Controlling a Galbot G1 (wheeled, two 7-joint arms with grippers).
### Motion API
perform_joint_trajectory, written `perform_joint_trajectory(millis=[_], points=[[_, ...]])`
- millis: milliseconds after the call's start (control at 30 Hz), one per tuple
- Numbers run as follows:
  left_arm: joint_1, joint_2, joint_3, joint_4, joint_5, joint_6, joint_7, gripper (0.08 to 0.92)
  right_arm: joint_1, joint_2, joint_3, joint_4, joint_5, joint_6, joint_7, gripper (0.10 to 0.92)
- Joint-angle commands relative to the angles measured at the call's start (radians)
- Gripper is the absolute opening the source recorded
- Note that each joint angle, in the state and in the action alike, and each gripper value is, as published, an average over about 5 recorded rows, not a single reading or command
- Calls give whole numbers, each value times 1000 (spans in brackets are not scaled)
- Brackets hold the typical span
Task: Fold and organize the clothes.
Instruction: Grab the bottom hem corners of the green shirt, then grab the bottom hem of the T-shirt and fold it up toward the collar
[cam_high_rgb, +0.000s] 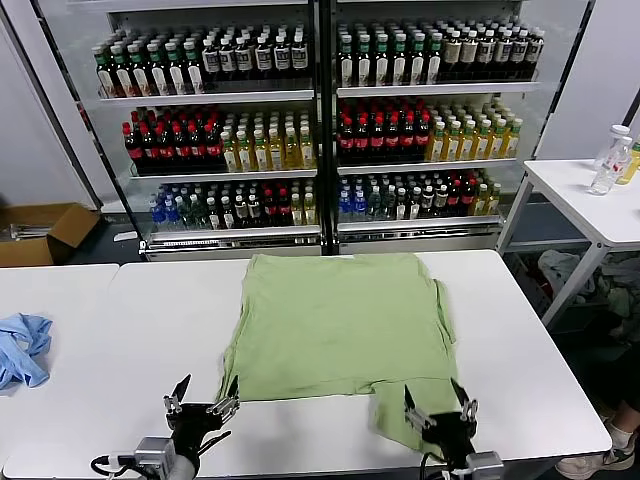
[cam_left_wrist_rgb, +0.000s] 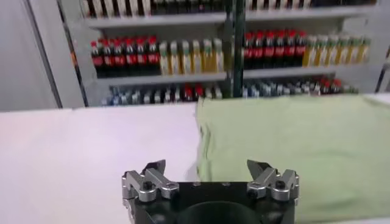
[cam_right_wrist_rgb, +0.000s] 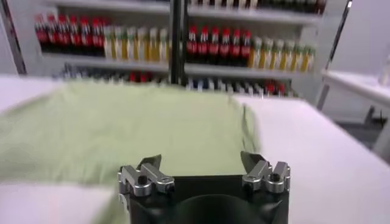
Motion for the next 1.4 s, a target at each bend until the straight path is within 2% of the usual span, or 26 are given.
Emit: perform_joint_trajectory(millis=[33,167,433,700,833,933,1133,1267,1400], points=[[-74,30,25,118,-34,106,-10,816,-51,8,-2,-45,-9,-61,8,786],[-86,30,40,150,-34,105,-15,743,-65,14,-6,-43,14,-65,15,690],[-87,34,44,158,-114,105,1,510,-82,21,-8,-15,47,-49,11,456],[-90,45,19,139,-205,103,44,276,-56,-5,11,52,92,-28,-1,231],[-87,60,-9,87,-246,99,60,164,-37,-48,36,120,128,-24,-3,128],[-70,71,-42,4,-281,96,71,101,0,-90,71,161,173,-26,2,108],[-63,82,-94,-104,-326,84,87,84,125,-171,130,158,290,-46,15,108],[-119,73,-100,-91,-340,82,98,84,272,-217,112,74,350,-63,26,108],[-236,52,-83,3,-345,90,109,84,464,-255,53,-67,380,-73,33,108]])
